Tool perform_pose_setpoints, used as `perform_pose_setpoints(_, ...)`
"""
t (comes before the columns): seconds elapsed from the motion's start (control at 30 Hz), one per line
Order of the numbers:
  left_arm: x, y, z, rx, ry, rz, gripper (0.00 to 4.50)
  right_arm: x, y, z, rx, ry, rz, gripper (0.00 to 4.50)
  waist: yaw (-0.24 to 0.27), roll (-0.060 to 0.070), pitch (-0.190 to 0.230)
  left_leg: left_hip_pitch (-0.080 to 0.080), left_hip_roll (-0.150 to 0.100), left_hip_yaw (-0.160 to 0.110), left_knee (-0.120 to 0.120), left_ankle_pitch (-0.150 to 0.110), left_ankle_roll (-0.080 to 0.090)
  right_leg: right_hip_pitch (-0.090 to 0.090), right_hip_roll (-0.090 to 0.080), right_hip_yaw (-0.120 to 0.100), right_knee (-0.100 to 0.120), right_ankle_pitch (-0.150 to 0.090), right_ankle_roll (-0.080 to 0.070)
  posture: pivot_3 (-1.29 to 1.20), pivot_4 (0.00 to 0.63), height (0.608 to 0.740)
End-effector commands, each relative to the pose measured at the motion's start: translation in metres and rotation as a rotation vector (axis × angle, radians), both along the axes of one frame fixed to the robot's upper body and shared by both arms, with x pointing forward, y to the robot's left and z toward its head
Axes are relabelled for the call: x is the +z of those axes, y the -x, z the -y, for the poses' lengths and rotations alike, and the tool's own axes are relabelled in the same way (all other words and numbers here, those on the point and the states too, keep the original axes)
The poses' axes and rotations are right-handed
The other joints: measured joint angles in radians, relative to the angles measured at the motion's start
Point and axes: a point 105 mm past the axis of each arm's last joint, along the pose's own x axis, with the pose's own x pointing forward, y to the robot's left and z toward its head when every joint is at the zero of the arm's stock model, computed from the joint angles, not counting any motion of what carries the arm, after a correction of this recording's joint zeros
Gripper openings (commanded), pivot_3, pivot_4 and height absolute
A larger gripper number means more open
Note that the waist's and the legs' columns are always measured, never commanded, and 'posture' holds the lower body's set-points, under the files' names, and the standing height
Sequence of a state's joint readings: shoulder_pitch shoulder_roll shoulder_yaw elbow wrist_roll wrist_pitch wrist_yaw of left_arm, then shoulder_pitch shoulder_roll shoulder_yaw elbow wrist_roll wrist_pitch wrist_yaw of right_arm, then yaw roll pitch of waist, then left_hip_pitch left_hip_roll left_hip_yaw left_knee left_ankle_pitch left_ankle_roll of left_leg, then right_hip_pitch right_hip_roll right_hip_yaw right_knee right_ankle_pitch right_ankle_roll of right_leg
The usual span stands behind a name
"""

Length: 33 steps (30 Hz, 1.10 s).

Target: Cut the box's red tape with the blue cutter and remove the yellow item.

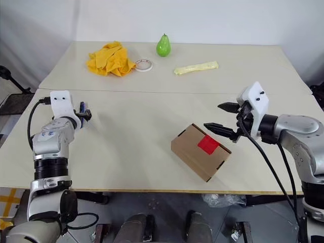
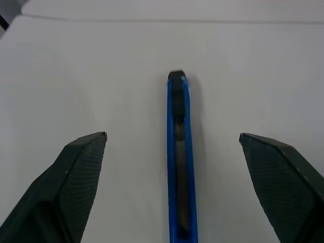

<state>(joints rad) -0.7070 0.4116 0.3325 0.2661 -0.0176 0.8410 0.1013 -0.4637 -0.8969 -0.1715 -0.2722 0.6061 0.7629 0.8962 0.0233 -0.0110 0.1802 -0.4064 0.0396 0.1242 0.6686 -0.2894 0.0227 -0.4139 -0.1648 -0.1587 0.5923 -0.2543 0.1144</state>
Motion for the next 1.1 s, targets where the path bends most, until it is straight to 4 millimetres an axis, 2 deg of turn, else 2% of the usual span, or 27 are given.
perform_pose_setpoints(0.03, 0.003, 0.001, -0.004, -0.011, 0.002, -0.015, 4.46, 0.015, 0.003, 0.003, 0.018, 0.019, 0.056, 4.50, 0.000, 0.000, 0.000, 0.000, 0.000, 0.000, 0.000, 0.000, 0.000, 0.000, 0.000, 0.000, 0.000, 0.000, 0.000, 0.00, 0.150, 0.740)
perform_pose_setpoints(0.37, -0.016, 0.010, -0.013, 0.028, 0.099, -0.087, 4.46, 0.018, 0.004, 0.004, 0.004, 0.016, 0.067, 4.50, -0.001, 0.000, 0.000, 0.001, 0.000, 0.000, 0.000, 0.000, 0.000, 0.000, 0.000, 0.000, 0.000, 0.000, 0.000, 0.00, 0.150, 0.740)
perform_pose_setpoints(0.47, -0.021, 0.015, -0.018, 0.058, 0.157, -0.094, 3.81, 0.019, 0.004, 0.006, -0.001, 0.016, 0.070, 4.50, -0.005, 0.000, 0.000, 0.001, 0.000, 0.001, 0.000, 0.000, 0.000, 0.000, 0.000, 0.001, 0.001, 0.000, 0.000, 0.00, 0.150, 0.740)
perform_pose_setpoints(0.6, -0.024, 0.022, -0.020, 0.063, 0.203, -0.110, 2.63, 0.019, 0.004, 0.007, -0.004, 0.020, 0.070, 4.50, -0.013, 0.000, 0.000, 0.002, 0.000, 0.001, 0.000, 0.000, -0.001, 0.000, 0.000, 0.001, 0.002, 0.000, 0.000, 0.00, 0.150, 0.740)
perform_pose_setpoints(0.8, -0.032, 0.037, -0.030, 0.092, 0.218, -0.145, 2.63, 0.019, 0.004, 0.007, -0.004, 0.020, 0.069, 4.50, -0.027, 0.000, 0.000, 0.003, 0.000, 0.002, -0.001, 0.000, -0.001, 0.000, 0.000, 0.002, 0.002, 0.000, 0.000, 0.00, 0.150, 0.740)
perform_pose_setpoints(0.9, -0.036, 0.041, -0.033, 0.101, 0.221, -0.161, 2.12, 0.018, 0.002, 0.007, -0.003, 0.021, 0.067, 4.50, -0.027, 0.000, 0.000, 0.004, 0.001, 0.003, -0.001, 0.000, -0.001, 0.000, 0.000, 0.002, 0.003, 0.000, 0.000, 0.00, 0.150, 0.740)
perform_pose_setpoints(0.97, -0.035, 0.042, -0.035, 0.099, 0.185, -0.174, 1.51, 0.018, 0.002, 0.007, -0.002, 0.022, 0.066, 4.50, -0.028, 0.001, 0.000, 0.004, 0.001, 0.003, -0.001, 0.000, -0.001, 0.000, 0.000, 0.003, 0.003, 0.000, 0.000, 0.00, 0.150, 0.740)
perform_pose_setpoints(1.1, -0.036, 0.042, -0.037, 0.095, 0.173, -0.185, 1.51, 0.019, 0.000, 0.006, 0.000, 0.020, 0.068, 4.50, -0.028, 0.001, -0.001, 0.005, 0.002, 0.005, -0.001, 0.000, -0.001, 0.000, 0.000, 0.004, 0.003, 0.000, 0.000, 0.00, 0.150, 0.740)
